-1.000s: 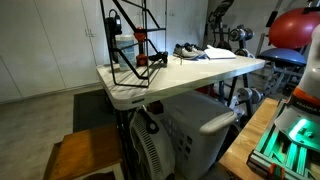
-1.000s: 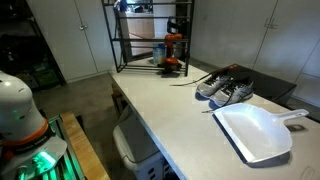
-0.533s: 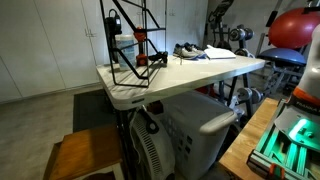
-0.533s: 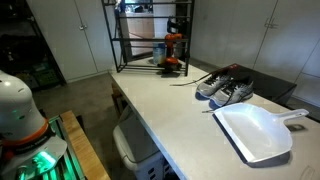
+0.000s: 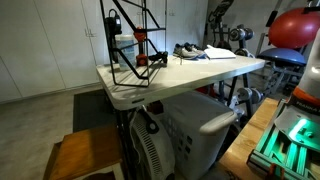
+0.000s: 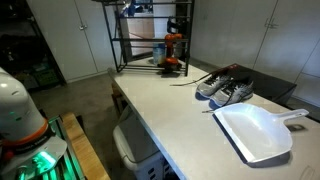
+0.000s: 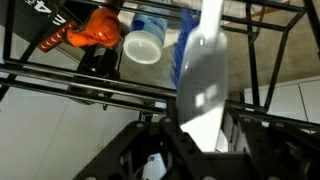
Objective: Use the blue brush to sweep the top shelf of the black rack
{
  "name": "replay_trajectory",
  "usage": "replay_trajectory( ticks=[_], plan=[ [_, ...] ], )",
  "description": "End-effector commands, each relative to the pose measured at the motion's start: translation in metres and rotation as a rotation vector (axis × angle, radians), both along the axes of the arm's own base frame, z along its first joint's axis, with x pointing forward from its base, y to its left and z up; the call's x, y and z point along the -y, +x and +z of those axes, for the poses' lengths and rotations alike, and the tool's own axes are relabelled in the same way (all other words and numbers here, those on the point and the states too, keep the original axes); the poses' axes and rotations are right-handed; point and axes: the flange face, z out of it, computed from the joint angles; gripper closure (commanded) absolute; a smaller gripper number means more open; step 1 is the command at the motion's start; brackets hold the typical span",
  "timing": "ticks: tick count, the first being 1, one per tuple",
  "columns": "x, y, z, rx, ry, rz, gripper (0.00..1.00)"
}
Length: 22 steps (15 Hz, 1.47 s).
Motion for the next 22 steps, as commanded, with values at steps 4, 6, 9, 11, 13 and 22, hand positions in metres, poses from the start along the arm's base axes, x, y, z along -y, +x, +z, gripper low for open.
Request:
replay_trajectory(
  ticks=[4,6,9,11,13,22],
  plan=[
    [0.052,0.004,-0.002,-0.044,0.056,-0.155,0.81],
    [0.075,0.011,-0.006,-0.067,0.075,-0.208,0.81],
    [0.111,0.024,-0.017,-0.094,0.094,-0.316,0.81],
    [0.131,0.031,-0.021,-0.100,0.118,-0.371,0.81],
    [0.148,0.035,-0.022,-0.104,0.137,-0.434,0.81],
    [0.209,0.031,0.005,-0.067,0.247,-0.617,0.81]
  ],
)
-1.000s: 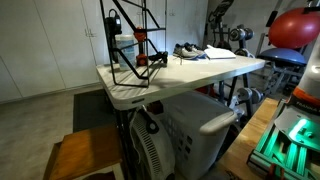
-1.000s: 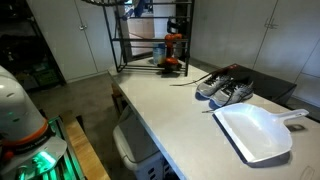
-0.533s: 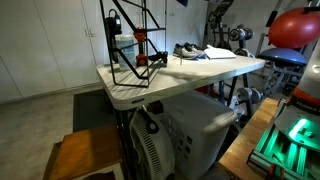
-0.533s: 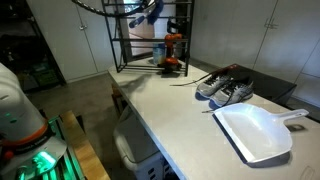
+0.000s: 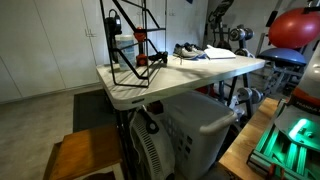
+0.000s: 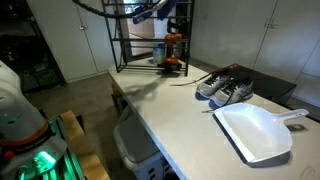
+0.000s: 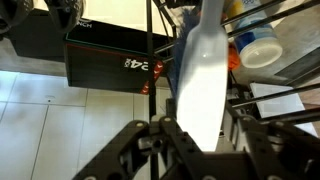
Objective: Use the blue brush to sweep the top shelf of the black rack
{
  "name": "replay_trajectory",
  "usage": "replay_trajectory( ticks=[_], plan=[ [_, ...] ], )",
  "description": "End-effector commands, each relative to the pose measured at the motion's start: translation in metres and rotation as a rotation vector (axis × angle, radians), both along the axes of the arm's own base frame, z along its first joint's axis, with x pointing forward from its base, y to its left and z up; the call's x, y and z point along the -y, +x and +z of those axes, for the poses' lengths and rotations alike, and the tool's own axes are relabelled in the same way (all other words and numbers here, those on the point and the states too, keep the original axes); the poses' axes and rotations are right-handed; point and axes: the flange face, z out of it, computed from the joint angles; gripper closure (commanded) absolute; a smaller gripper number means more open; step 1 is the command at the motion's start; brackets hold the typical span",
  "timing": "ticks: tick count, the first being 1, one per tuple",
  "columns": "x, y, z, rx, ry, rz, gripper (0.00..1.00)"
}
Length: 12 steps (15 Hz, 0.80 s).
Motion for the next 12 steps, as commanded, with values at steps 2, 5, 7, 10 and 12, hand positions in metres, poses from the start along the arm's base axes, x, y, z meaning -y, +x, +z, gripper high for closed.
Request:
replay_trajectory(
  ticks=[2,5,7,10,12],
  plan=[
    [0.007,0.002,0.025,0.059,-0.012,-0.018,0.81],
    [0.004,0.019,0.032,0.093,-0.075,0.002,0.81],
    [-0.001,0.027,0.037,0.098,-0.074,0.035,0.81],
    [0.000,0.022,0.034,0.088,-0.065,0.021,0.56],
    [-0.001,0.026,0.034,0.089,-0.070,0.023,0.56]
  ],
)
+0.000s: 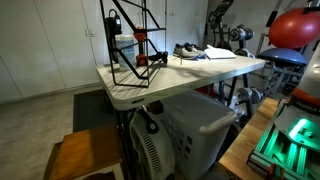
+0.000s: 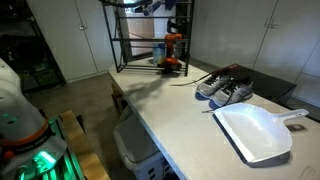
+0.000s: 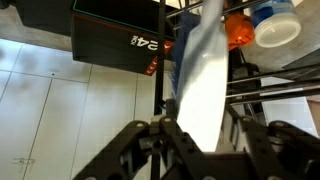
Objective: Use the blue brush to sweep the top shelf of the black rack
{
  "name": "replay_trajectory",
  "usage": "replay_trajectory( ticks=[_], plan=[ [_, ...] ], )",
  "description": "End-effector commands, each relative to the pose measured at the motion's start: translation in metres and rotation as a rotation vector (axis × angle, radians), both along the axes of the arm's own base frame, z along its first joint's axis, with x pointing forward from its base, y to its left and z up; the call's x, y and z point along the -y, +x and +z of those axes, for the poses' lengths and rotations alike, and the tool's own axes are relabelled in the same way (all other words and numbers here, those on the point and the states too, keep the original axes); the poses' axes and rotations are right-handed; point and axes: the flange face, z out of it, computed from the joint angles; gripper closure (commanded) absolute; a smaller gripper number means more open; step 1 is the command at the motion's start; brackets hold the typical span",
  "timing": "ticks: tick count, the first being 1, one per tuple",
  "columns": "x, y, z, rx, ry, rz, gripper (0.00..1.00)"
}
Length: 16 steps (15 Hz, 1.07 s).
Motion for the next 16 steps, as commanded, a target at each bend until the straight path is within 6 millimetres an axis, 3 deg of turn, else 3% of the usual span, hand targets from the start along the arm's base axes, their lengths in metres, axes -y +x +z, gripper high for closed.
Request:
replay_trajectory(
  ticks=[1,9,13,16],
  plan=[
    [0.000,0.001,0.001,0.000,-0.001,0.000,0.81],
    [-0.014,0.031,-0.005,0.006,-0.047,0.077,0.81],
    [-0.032,0.043,-0.014,-0.013,-0.079,0.144,0.81],
    [-0.053,0.039,-0.017,-0.049,-0.082,0.232,0.81]
  ],
)
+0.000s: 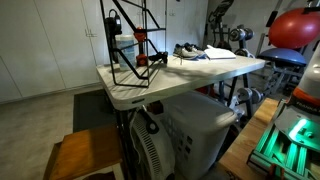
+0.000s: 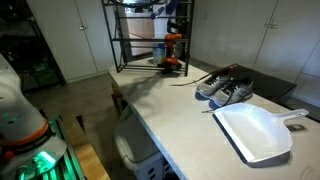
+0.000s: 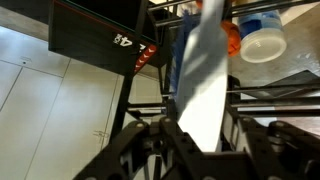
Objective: Use the blue brush to sweep the top shelf of the black rack
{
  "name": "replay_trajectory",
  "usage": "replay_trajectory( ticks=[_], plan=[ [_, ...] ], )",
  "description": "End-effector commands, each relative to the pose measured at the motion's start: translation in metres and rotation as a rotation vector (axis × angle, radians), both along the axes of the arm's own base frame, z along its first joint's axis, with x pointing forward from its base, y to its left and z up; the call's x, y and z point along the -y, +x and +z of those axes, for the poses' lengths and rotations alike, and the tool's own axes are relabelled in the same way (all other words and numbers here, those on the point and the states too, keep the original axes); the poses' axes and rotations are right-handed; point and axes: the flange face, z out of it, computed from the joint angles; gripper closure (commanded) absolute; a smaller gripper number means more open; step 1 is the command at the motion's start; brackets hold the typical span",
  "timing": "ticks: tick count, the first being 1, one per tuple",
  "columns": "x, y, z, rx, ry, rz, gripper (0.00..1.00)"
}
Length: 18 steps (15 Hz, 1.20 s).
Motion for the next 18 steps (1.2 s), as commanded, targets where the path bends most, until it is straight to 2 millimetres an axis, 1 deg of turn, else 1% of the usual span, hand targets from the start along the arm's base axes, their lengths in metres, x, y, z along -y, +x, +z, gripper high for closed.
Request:
replay_trajectory(
  ticks=[1,3,6,8,11,14,18],
  plan=[
    [-0.023,-0.007,0.003,-0.044,-0.002,0.125,0.81],
    [-0.040,-0.016,0.000,-0.090,-0.017,0.176,0.81],
    [-0.067,-0.033,0.006,-0.108,-0.030,0.281,0.81],
    [-0.086,-0.040,0.009,-0.126,-0.045,0.355,0.81],
    [-0.115,-0.047,0.007,-0.175,-0.063,0.461,0.81],
    [-0.137,-0.047,-0.001,-0.217,-0.084,0.555,0.81],
    [-0.157,-0.059,0.004,-0.208,-0.137,0.678,0.81]
  ],
)
